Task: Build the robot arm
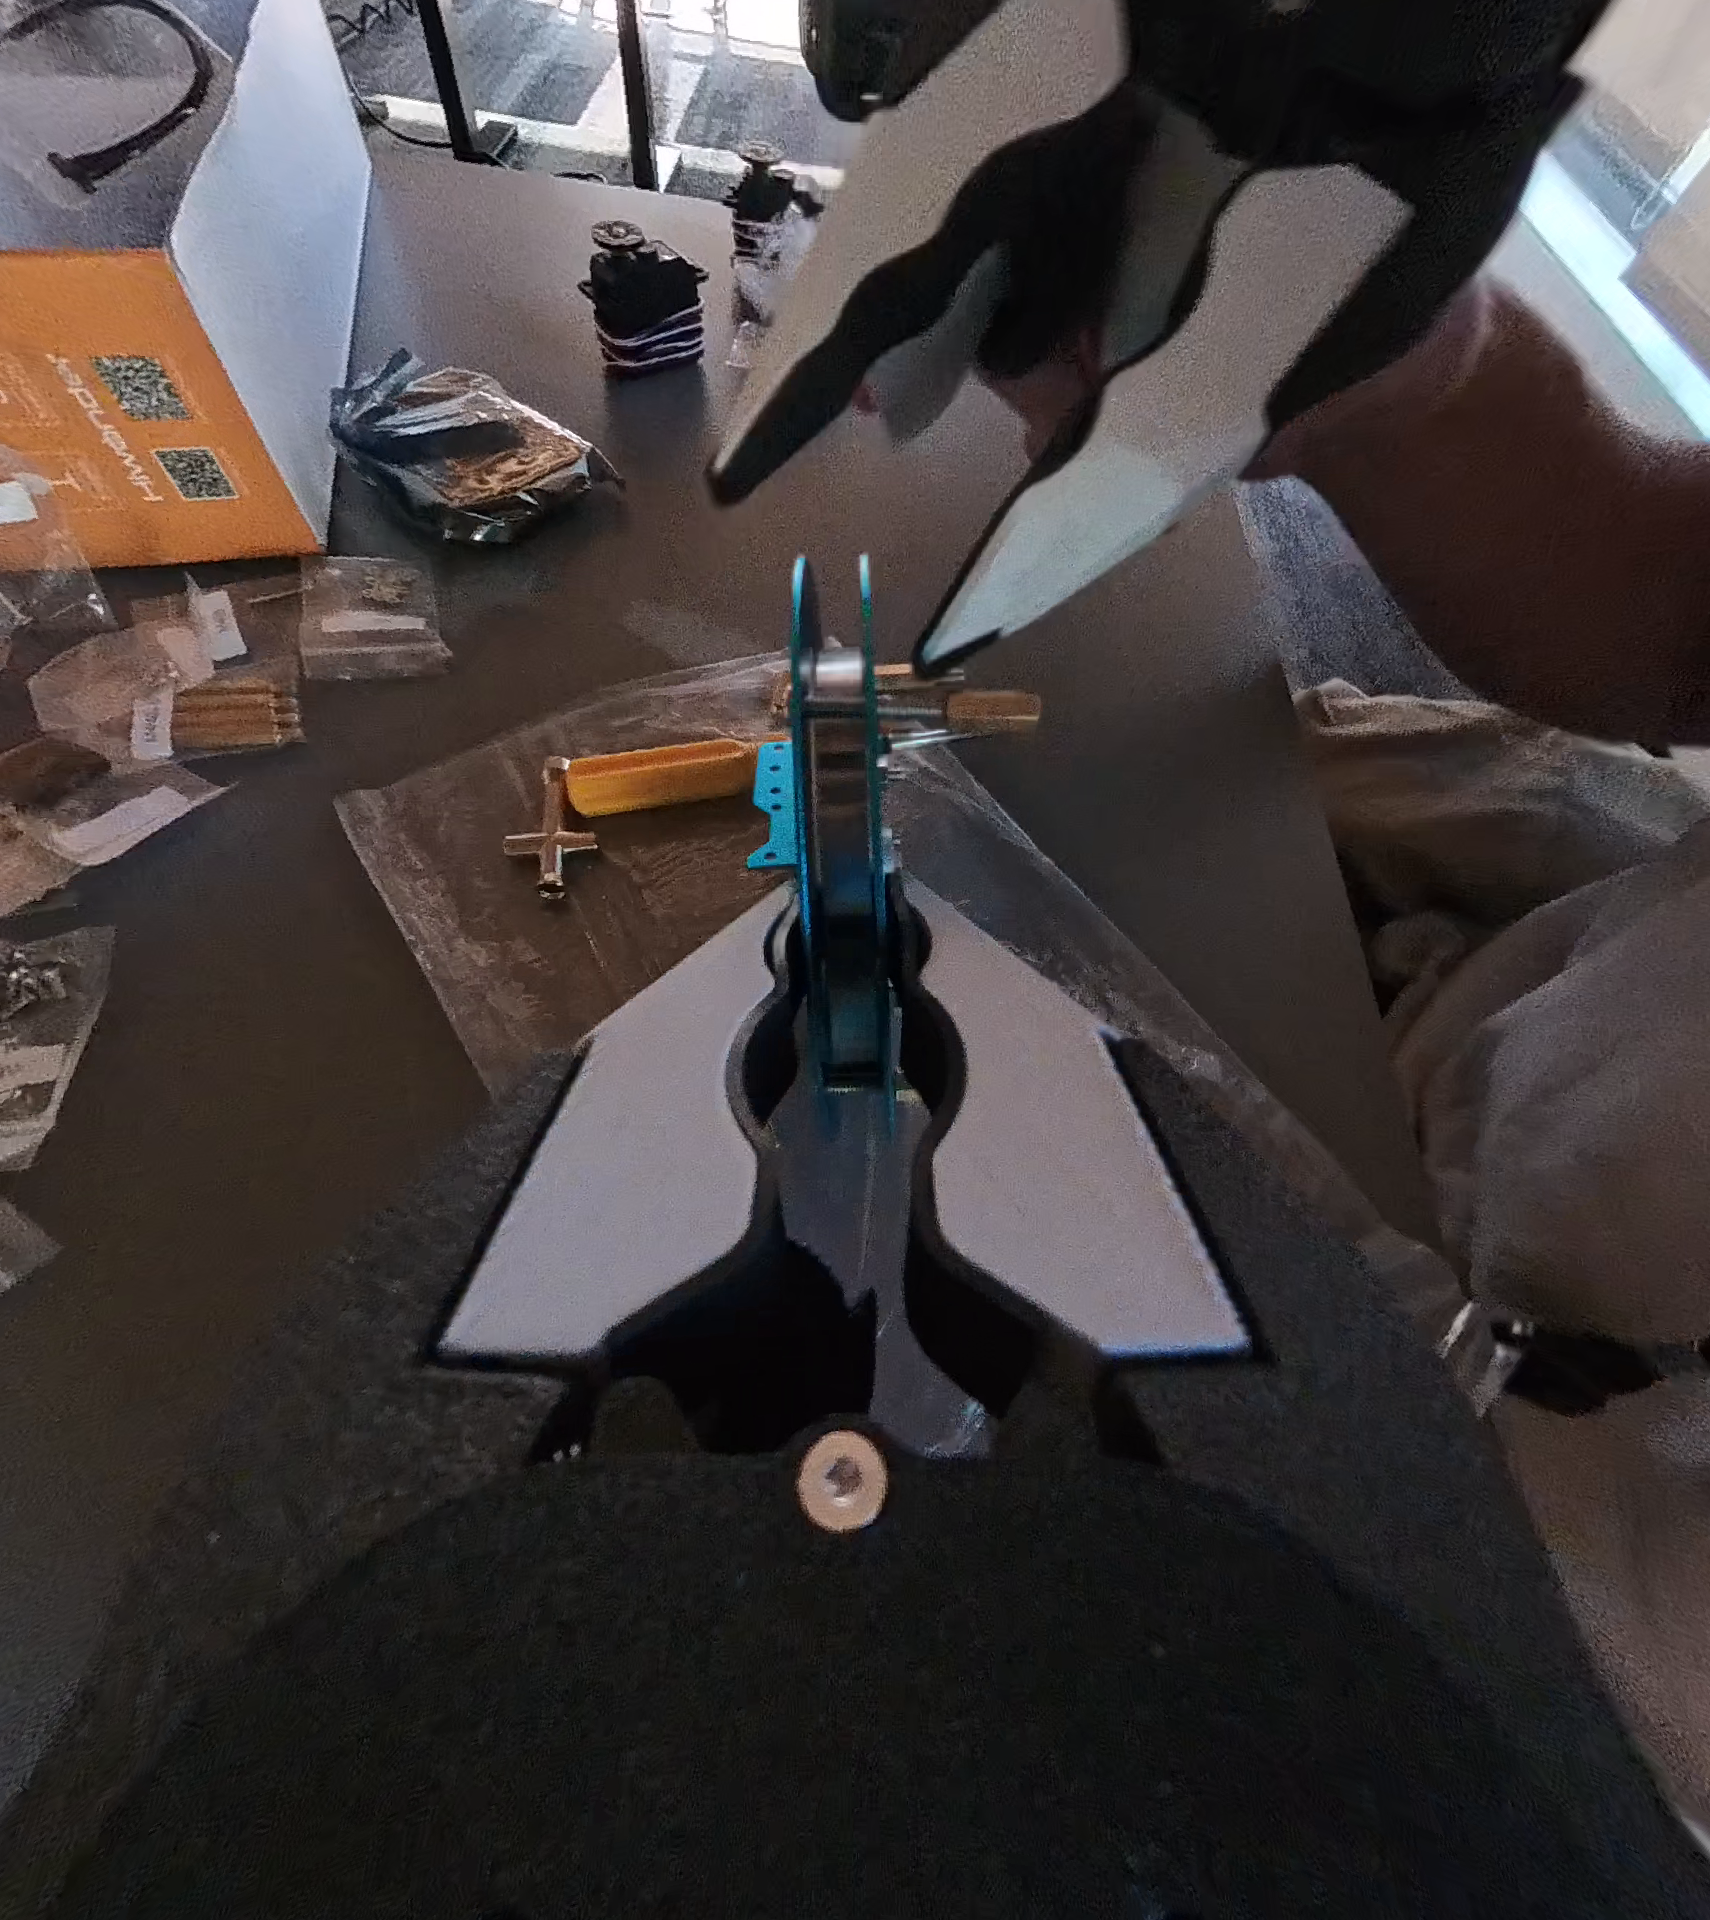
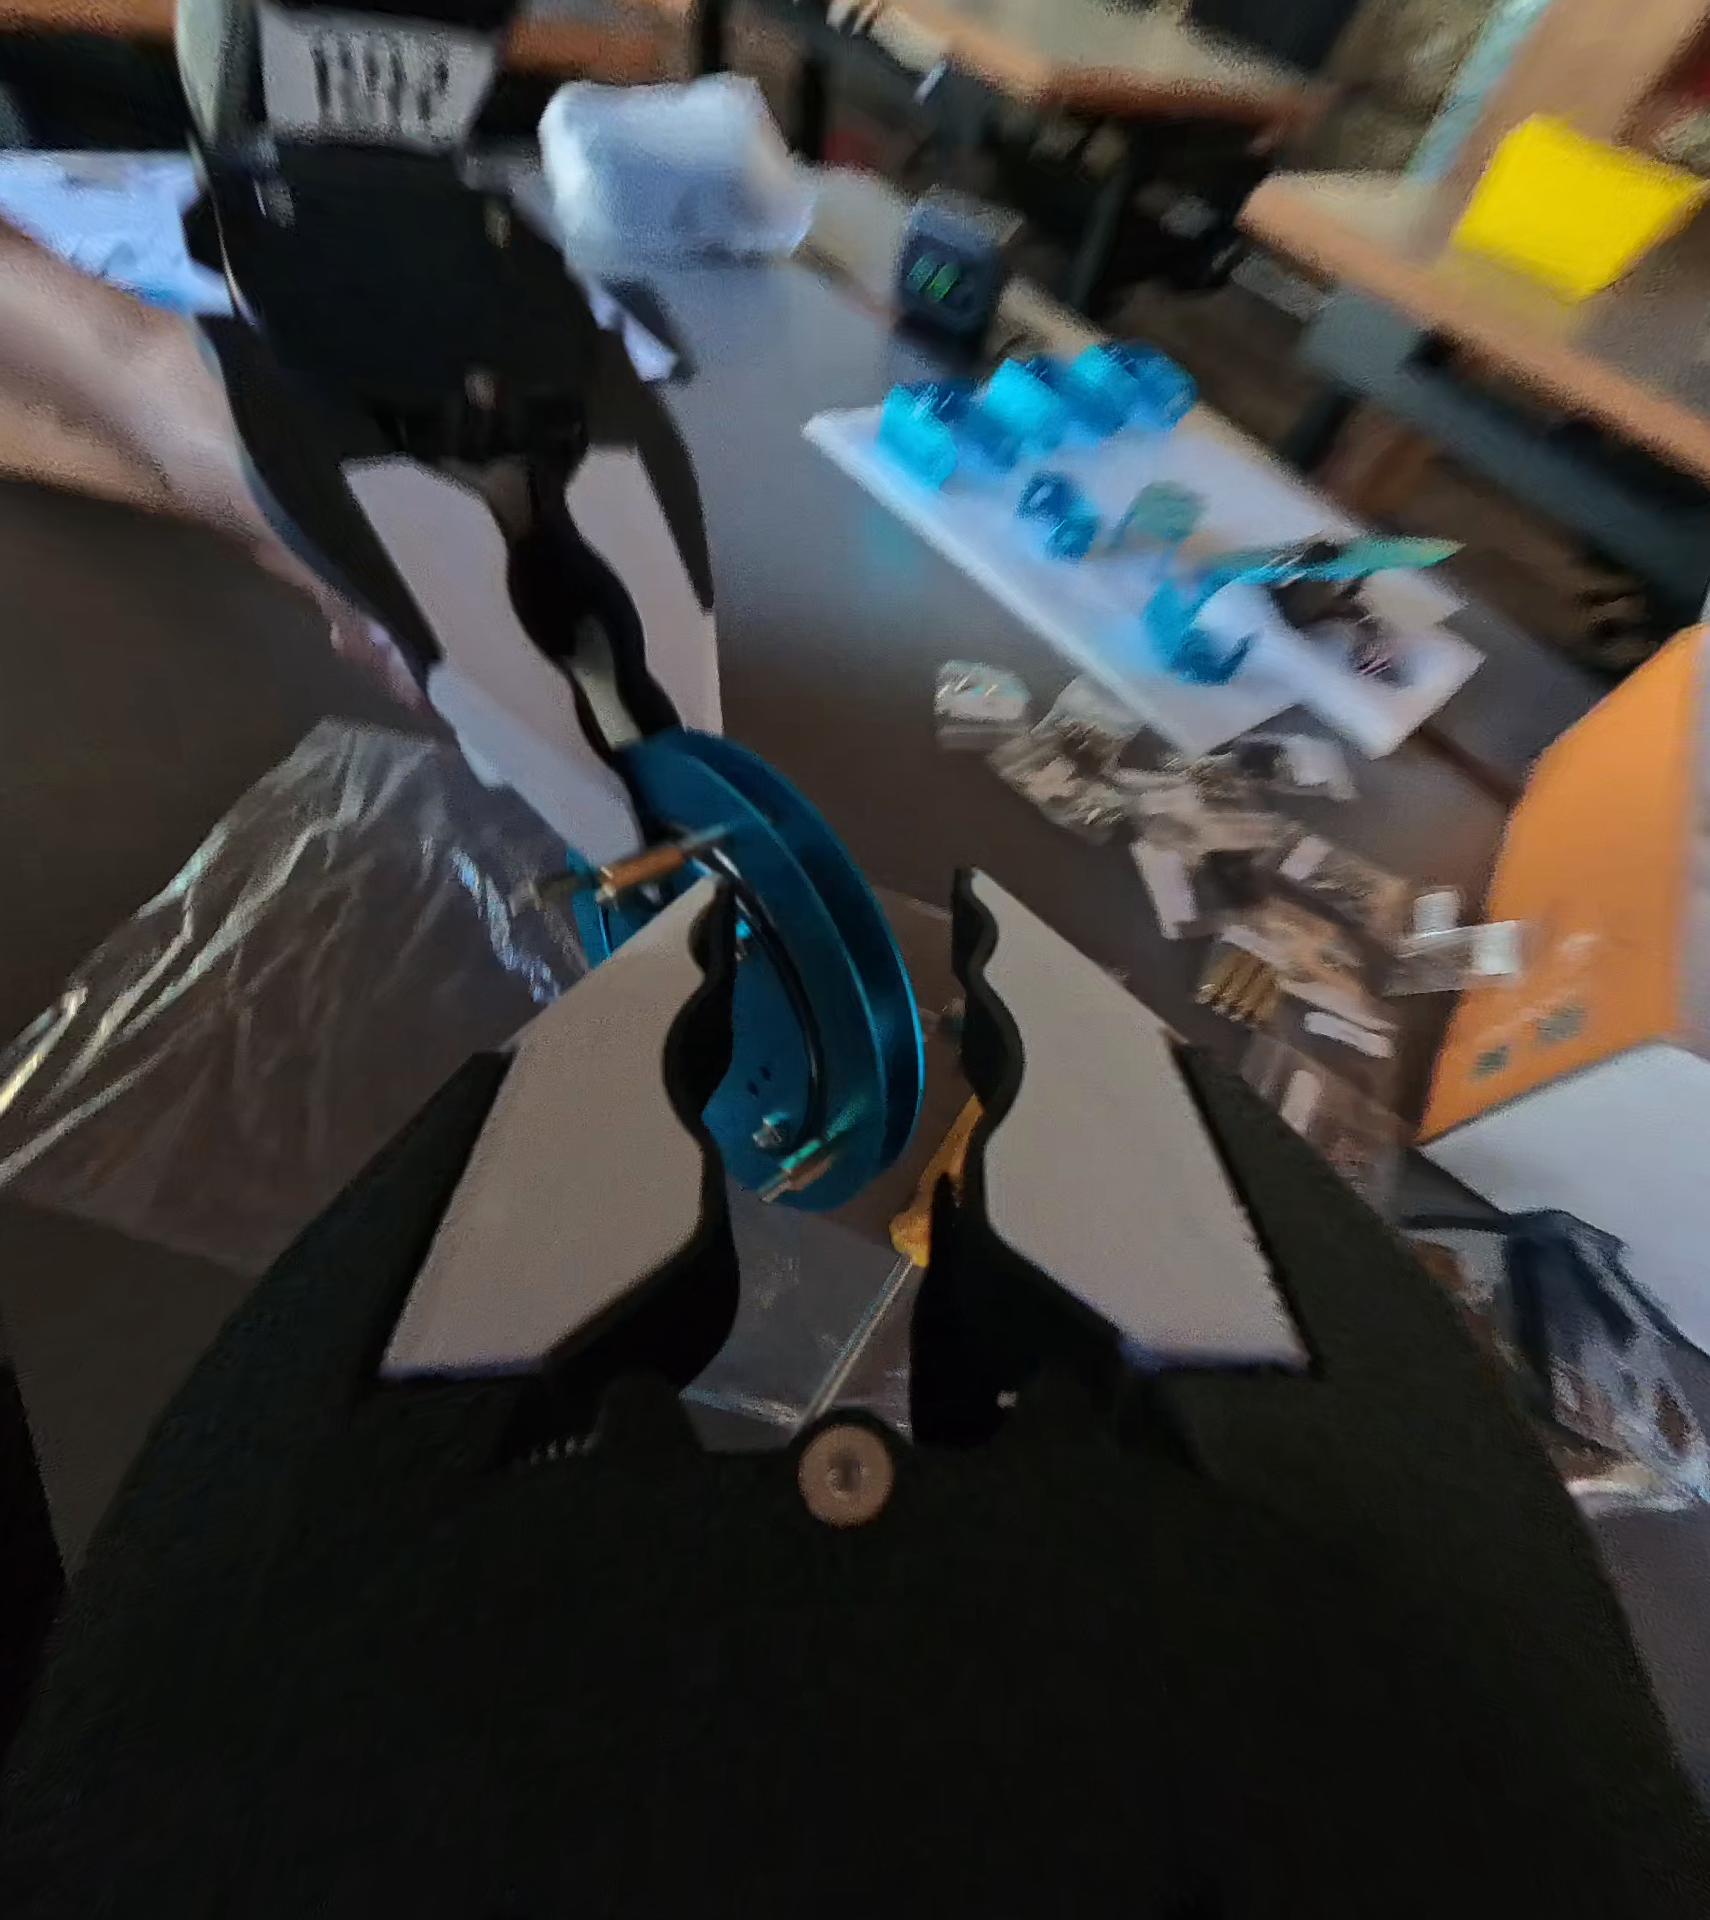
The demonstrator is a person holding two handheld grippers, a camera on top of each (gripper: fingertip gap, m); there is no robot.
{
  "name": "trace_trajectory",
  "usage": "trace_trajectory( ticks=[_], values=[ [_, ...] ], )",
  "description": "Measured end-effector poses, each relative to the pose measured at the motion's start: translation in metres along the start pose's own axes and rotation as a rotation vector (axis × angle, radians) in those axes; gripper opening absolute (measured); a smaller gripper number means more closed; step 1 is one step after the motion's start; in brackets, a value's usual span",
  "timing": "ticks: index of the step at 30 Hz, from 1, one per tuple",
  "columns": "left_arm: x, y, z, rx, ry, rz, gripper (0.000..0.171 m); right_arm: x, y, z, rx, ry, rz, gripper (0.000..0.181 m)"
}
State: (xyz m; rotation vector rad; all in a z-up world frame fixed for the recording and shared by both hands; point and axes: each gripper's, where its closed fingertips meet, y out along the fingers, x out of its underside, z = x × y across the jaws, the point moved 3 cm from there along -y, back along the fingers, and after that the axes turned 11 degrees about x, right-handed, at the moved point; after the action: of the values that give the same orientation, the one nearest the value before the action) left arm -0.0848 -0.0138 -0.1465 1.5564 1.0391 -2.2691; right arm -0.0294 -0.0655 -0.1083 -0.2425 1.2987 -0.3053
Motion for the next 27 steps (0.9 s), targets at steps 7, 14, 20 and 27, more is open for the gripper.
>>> trace_trajectory(
  ticks=[7, 14, 20, 27],
  values=[
    [-0.001, 0.001, 0.006, -0.087, -0.083, 0.033, 0.012, -0.009, -0.023, -0.042, 0.309, 0.016, 0.163, 0.039],
    [-0.003, 0.004, 0.010, -0.116, -0.099, 0.039, 0.012, 0.003, -0.005, -0.043, 0.506, -0.140, 0.092, 0.010],
    [-0.001, 0.002, 0.011, -0.130, -0.127, 0.054, 0.012, 0.000, -0.003, -0.042, 0.433, -0.118, 0.070, 0.004],
    [0.004, -0.031, 0.024, -0.052, -0.105, 0.160, 0.035, -0.011, 0.021, -0.034, -0.006, -0.022, 0.043, 0.003]
  ],
)
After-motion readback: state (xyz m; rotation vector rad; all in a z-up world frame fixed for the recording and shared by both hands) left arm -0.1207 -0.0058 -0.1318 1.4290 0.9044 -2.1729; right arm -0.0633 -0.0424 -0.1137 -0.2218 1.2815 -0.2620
